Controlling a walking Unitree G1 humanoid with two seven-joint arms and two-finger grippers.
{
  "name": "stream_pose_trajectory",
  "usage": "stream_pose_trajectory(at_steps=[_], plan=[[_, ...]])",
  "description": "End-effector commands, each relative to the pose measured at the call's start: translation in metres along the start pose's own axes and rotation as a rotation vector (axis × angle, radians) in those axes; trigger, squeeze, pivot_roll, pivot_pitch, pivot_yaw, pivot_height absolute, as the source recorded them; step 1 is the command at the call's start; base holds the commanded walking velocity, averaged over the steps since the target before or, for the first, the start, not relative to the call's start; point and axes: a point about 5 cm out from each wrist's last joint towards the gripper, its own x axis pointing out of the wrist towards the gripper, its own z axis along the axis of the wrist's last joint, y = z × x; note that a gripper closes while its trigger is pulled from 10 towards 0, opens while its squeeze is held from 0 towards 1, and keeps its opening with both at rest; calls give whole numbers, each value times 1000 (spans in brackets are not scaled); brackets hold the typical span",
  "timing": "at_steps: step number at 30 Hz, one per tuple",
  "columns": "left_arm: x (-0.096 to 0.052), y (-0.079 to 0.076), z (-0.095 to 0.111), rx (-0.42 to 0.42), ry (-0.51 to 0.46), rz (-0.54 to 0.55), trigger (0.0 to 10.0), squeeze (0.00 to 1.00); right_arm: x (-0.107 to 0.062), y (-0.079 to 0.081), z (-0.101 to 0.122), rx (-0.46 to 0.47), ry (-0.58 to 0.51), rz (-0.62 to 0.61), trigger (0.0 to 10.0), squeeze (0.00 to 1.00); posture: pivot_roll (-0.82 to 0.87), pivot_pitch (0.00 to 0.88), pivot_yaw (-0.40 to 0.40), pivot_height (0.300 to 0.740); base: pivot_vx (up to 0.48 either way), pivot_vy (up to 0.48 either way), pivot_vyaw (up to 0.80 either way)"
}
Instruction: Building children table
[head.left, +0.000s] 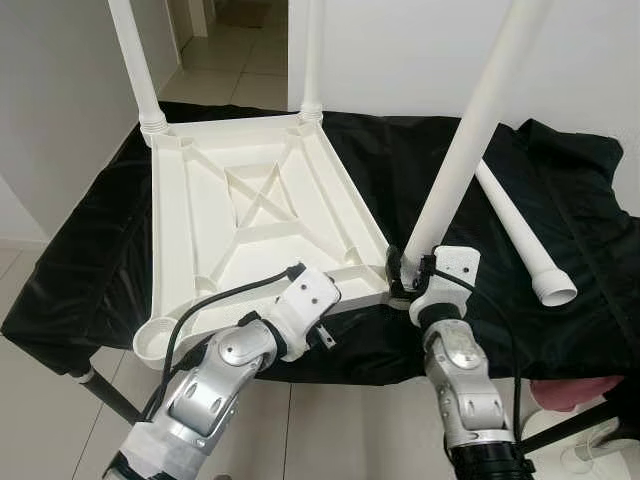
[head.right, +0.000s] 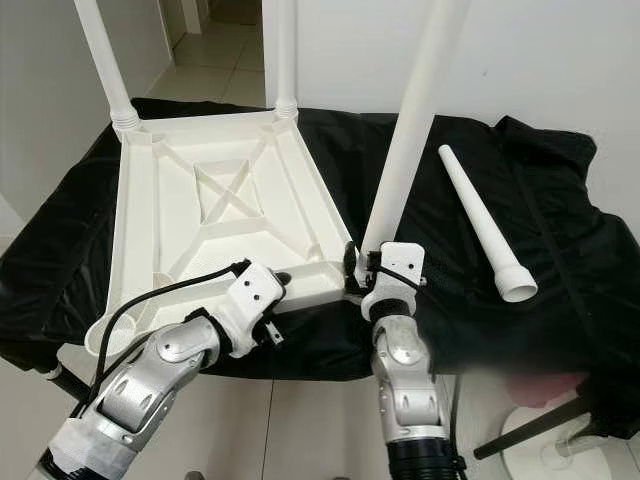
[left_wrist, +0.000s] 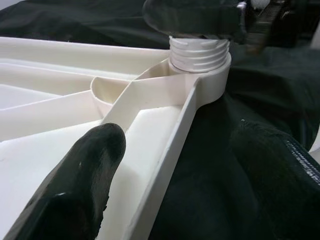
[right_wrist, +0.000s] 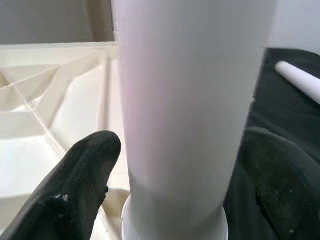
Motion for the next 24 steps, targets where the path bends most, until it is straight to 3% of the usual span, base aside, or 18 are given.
stream_pose_trajectory(at_steps=[1,7,11,12,13,14,15,16,24], plan=[[0,2,-1,9,3,-27,10000,0,0,-3,-5,2,7,76,10000,0,-29,14,-41,740,0,0,0],[0,-1,-1,7,1,-37,10000,0,5,-12,-4,-27,-5,174,10000,0,-31,13,-37,740,0,0,0],[3,-3,1,5,-4,-48,10000,0,17,-19,-3,-75,-8,316,10000,0,-39,12,-26,740,0,0,0],[3,-3,1,5,-6,-50,10000,0,20,-19,-3,-75,-5,337,9255,0,-41,13,-21,740,0,0,0],[4,-3,1,5,-7,-51,10000,0,21,-19,-4,-80,1,356,7412,0,-41,13,-21,740,0,0,0],[4,-3,1,5,-7,-51,10000,0,21,-19,-4,-80,1,356,7412,0,-41,13,-21,740,0,0,0],[4,-4,2,5,-8,-52,10000,0,23,-18,-5,-92,6,371,5020,0,-41,14,-19,740,0,0,0],[5,-4,2,5,-9,-52,10000,0,25,-18,-7,-109,16,392,0,0,-39,14,-18,740,0,0,0],[4,-6,3,4,-12,-56,10000,0,25,-20,-19,-134,71,456,0,0,-22,17,-23,740,0,0,0]])
